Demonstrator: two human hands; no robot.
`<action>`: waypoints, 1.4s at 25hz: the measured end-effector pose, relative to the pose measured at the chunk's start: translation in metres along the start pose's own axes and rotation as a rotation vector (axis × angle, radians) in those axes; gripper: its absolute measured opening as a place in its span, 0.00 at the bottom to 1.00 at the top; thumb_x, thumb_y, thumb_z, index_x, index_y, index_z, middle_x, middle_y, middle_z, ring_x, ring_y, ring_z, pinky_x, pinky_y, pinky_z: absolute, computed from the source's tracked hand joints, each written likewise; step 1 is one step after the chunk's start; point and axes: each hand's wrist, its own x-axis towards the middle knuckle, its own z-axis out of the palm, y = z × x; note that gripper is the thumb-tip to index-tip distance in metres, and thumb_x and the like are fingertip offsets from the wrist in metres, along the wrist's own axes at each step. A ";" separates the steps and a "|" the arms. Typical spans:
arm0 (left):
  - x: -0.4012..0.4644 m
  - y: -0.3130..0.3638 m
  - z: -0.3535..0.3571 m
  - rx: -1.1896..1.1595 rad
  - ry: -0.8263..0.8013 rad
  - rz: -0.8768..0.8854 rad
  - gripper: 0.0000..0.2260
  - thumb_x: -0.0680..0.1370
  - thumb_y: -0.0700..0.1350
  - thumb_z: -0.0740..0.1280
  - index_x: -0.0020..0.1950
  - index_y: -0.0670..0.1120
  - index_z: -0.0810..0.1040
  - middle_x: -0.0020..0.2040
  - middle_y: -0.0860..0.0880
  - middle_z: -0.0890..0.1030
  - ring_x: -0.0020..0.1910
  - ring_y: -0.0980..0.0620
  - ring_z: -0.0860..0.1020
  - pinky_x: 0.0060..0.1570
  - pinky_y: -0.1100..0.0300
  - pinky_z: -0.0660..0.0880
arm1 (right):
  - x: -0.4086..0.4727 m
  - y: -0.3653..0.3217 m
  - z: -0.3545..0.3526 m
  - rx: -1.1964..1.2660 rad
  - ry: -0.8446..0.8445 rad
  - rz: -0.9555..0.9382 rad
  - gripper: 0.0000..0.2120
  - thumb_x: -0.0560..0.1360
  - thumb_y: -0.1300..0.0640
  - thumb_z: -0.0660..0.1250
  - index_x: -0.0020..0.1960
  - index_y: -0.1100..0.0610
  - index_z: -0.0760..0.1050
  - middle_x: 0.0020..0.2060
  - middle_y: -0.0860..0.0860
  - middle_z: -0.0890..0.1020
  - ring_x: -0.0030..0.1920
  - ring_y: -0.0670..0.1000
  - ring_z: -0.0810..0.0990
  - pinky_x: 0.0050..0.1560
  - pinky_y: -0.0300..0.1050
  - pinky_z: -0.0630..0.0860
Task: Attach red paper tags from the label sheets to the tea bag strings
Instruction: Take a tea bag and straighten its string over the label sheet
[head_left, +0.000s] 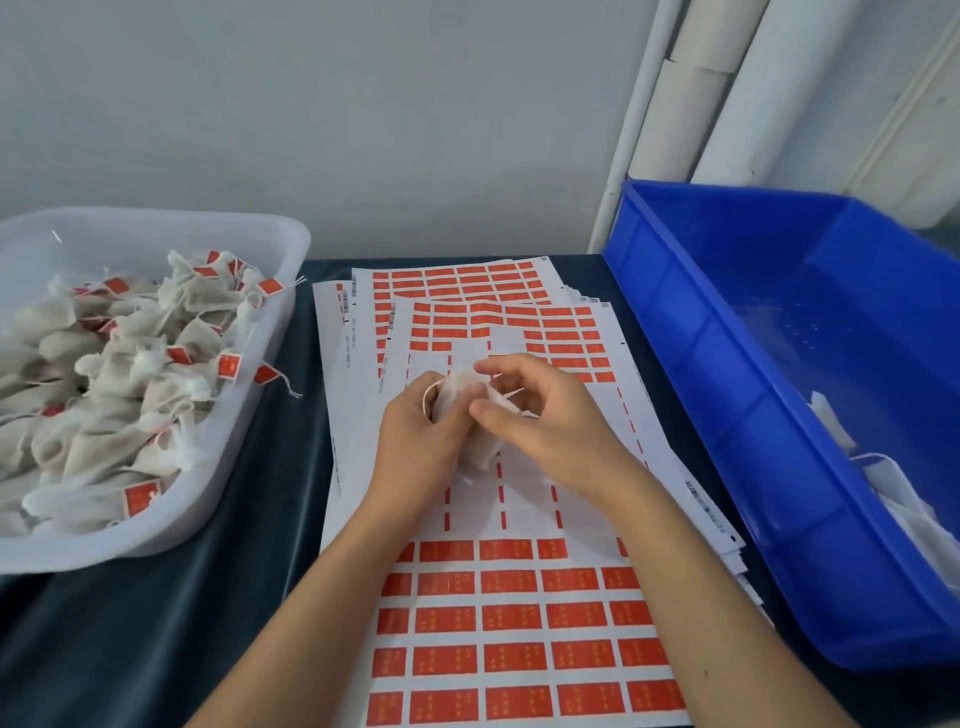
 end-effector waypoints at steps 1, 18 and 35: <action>0.000 0.000 0.000 -0.009 0.010 -0.005 0.11 0.82 0.54 0.69 0.46 0.48 0.80 0.39 0.49 0.82 0.38 0.51 0.82 0.33 0.61 0.80 | -0.002 0.004 0.003 0.030 0.005 -0.016 0.18 0.76 0.46 0.74 0.65 0.38 0.77 0.54 0.37 0.82 0.56 0.39 0.81 0.51 0.33 0.80; -0.008 0.008 0.004 0.090 -0.191 0.085 0.08 0.82 0.54 0.70 0.44 0.53 0.82 0.37 0.53 0.83 0.34 0.56 0.79 0.33 0.63 0.75 | -0.020 0.016 0.013 0.216 0.301 -0.117 0.05 0.80 0.48 0.70 0.55 0.42 0.82 0.52 0.40 0.84 0.58 0.44 0.82 0.52 0.37 0.81; -0.022 0.008 0.009 0.417 -0.351 0.210 0.18 0.81 0.68 0.58 0.42 0.57 0.76 0.37 0.56 0.79 0.36 0.54 0.80 0.32 0.63 0.76 | -0.019 0.010 0.005 0.477 0.363 0.191 0.10 0.84 0.55 0.65 0.47 0.51 0.83 0.44 0.47 0.86 0.48 0.45 0.86 0.45 0.38 0.82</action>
